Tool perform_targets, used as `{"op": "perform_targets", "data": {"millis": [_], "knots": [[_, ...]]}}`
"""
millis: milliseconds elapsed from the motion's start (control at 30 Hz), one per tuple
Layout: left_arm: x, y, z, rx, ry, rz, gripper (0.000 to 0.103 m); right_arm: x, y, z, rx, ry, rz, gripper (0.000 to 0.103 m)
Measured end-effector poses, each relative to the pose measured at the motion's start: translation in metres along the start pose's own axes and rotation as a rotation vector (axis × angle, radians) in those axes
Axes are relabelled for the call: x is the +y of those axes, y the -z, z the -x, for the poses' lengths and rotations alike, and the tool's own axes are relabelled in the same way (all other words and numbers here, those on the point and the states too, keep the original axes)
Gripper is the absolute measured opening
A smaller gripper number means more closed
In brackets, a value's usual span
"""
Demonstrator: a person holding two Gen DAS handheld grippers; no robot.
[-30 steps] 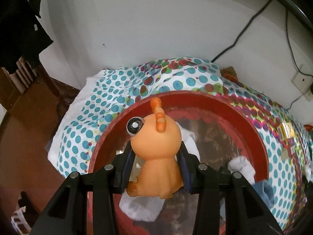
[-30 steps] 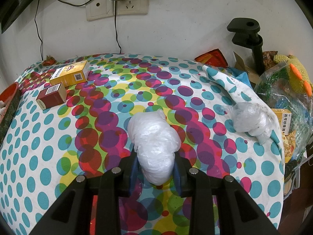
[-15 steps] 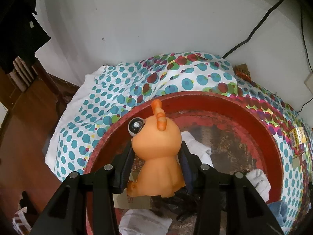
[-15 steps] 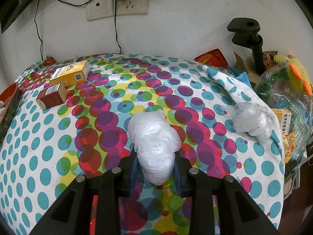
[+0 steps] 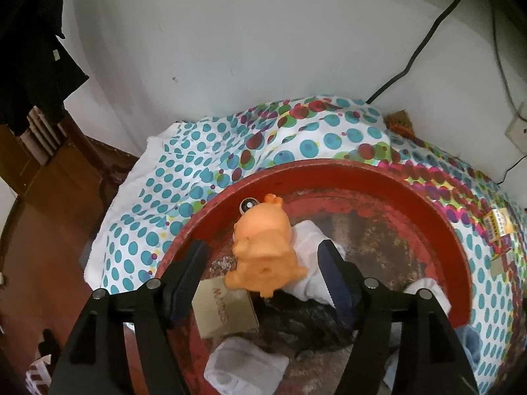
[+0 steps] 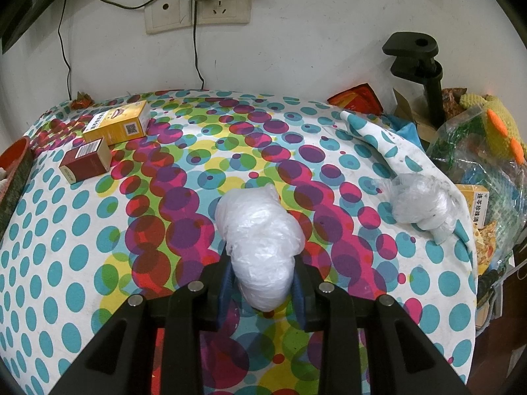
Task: Organize objects
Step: 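Carry the orange toy in the left gripper over the red tray and release, then withdraw the left gripper and swing the right gripper with the bag toward the tray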
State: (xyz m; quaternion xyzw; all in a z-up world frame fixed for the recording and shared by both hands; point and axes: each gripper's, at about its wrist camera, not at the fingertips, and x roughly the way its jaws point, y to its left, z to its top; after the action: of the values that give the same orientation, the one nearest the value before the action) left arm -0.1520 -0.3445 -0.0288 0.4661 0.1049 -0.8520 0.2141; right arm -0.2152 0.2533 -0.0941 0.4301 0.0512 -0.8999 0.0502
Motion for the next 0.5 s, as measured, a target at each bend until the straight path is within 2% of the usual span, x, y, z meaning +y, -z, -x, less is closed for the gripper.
{"op": "perform_targets", "data": {"millis": [167,333,500], "knots": [[-0.002,0.019,0.029,-0.04,0.01,-0.023,0.079,-0.001,0.0,0.0,0.0,0.007,0.006,0.03],[-0.003,0.052,0.056,-0.074,-0.029,-0.07,0.091,0.002,0.0,0.0,0.0,0.006,0.005,0.03],[0.004,0.091,0.077,-0.083,-0.04,-0.076,0.096,0.003,0.0,0.0,-0.003,0.028,0.023,0.03]]}}
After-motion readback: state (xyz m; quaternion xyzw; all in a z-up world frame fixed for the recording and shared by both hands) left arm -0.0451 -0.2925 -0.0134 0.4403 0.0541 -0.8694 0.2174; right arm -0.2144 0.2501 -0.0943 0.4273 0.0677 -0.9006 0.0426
